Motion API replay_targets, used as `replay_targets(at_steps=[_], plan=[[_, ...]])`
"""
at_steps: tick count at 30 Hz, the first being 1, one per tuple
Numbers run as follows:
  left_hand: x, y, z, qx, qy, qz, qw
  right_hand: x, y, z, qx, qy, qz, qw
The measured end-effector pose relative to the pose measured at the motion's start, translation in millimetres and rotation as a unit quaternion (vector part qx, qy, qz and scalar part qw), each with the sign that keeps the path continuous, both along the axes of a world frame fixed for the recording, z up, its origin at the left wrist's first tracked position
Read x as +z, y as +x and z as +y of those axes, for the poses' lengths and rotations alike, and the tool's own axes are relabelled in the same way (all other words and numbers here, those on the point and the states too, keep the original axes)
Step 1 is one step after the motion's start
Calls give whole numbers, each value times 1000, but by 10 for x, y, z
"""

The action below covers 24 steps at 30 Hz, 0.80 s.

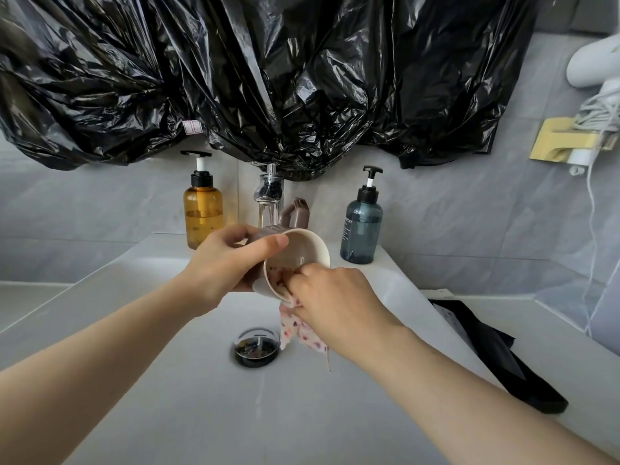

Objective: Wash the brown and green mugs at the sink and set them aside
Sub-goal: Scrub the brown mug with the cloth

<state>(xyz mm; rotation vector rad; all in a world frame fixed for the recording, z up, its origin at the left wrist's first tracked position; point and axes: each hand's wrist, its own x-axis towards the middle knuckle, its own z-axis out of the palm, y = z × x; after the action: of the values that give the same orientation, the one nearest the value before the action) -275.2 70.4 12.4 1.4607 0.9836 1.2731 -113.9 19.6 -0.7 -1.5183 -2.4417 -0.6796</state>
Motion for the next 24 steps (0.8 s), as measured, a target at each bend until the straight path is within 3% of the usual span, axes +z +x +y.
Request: replay_targets(at_steps=[8,15,18,22,24], plan=[[-50,94,-49,14,-11,-7,1000,-30,-5,4,19,-44,84,995],[32,5,-72,-111,-73,54,990,88,178,-63,75,-53,-13,996],[50,-20,-107,-104,-79,72,989,87,136,-97,83,-63,-32,994],[13,57,-105,-59,-68,23,996,47,94,-61,61,-50,0,997],[-8,101,-94,-42,-61,-17,997,12,49,-40,47,-72,57,995]])
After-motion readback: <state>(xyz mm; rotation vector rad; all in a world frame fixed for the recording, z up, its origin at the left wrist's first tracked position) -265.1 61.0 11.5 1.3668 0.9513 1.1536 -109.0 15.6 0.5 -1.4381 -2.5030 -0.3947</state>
